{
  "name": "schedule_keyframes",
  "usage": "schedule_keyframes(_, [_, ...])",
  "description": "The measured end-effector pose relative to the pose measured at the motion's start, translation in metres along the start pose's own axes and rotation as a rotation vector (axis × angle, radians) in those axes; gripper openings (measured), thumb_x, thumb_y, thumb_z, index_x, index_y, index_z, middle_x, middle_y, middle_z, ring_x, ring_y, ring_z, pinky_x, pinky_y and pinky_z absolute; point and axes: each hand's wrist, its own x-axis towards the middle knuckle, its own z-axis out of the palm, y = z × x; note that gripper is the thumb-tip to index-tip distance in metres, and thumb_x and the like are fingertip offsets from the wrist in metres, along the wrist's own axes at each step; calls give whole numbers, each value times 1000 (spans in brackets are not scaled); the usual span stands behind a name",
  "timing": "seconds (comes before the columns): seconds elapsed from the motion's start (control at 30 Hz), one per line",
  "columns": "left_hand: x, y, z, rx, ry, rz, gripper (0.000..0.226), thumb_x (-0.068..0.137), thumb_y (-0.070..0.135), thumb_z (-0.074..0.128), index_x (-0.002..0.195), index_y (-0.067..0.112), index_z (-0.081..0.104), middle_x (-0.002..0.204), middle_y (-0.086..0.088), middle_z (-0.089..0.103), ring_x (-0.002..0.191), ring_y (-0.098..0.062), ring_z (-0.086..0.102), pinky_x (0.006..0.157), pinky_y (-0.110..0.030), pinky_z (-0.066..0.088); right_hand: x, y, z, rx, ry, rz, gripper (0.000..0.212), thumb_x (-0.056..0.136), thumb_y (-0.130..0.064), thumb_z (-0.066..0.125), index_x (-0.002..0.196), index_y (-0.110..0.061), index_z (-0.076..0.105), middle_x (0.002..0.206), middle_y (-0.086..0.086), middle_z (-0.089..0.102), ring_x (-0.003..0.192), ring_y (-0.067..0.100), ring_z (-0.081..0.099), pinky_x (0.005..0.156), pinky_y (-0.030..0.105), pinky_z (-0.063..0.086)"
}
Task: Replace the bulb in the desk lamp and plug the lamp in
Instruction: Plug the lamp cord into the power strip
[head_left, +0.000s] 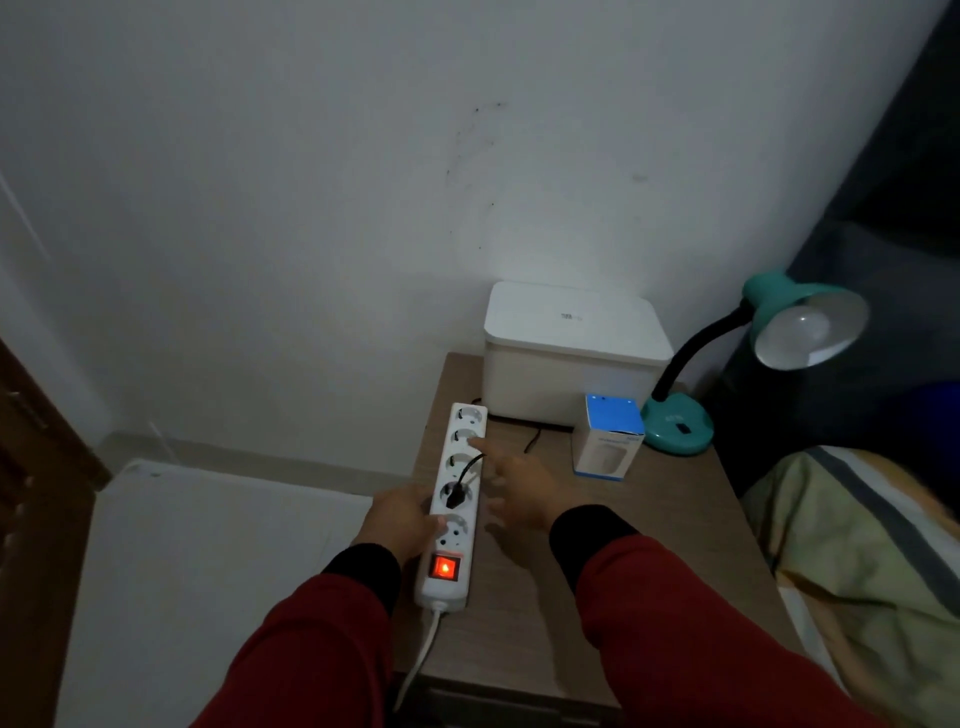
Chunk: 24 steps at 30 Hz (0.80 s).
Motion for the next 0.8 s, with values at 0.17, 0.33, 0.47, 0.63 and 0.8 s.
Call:
schedule_keyframes(0.17, [-1,11,-12,239,3,-13,42,89,37,55,123,12,58,128,-7,60,118,-23,57,95,-28,45,-16,7,-34,-286,-98,150,57,88,-26,62,140,-11,43,140,14,50,128,30,50,103,37,45])
schedule_keyframes(0.33, [-3,35,-30,364,45,-26,44,84,34,60,117,5,60,125,-12,60,114,-25,59,90,-29,49,-23,14,-58,-404,-170,208,52,88,-35,63,130,-5,54,137,14,53,125,31,52,101,38,44])
schedule_keyframes(0.47, [-4,64,-39,453,90,37,51,85,37,61,124,4,55,131,-14,55,122,-27,53,97,-31,46,-34,26,-82,-438,-113,233,53,89,-37,61,127,-2,54,136,15,53,124,32,51,99,39,44])
schedule_keyframes(0.63, [0,114,-41,483,134,100,43,89,26,56,126,5,53,133,-14,53,121,-27,53,96,-32,47,-50,52,-118,-397,-17,266,47,88,-33,63,122,-3,56,132,14,56,119,31,56,94,36,47])
schedule_keyframes(0.8, [10,173,-26,524,130,187,37,90,22,55,122,4,56,130,-14,55,119,-27,55,94,-31,48,-56,92,-150,-371,-5,303,48,86,-31,65,123,-1,57,131,17,57,119,32,56,96,38,47])
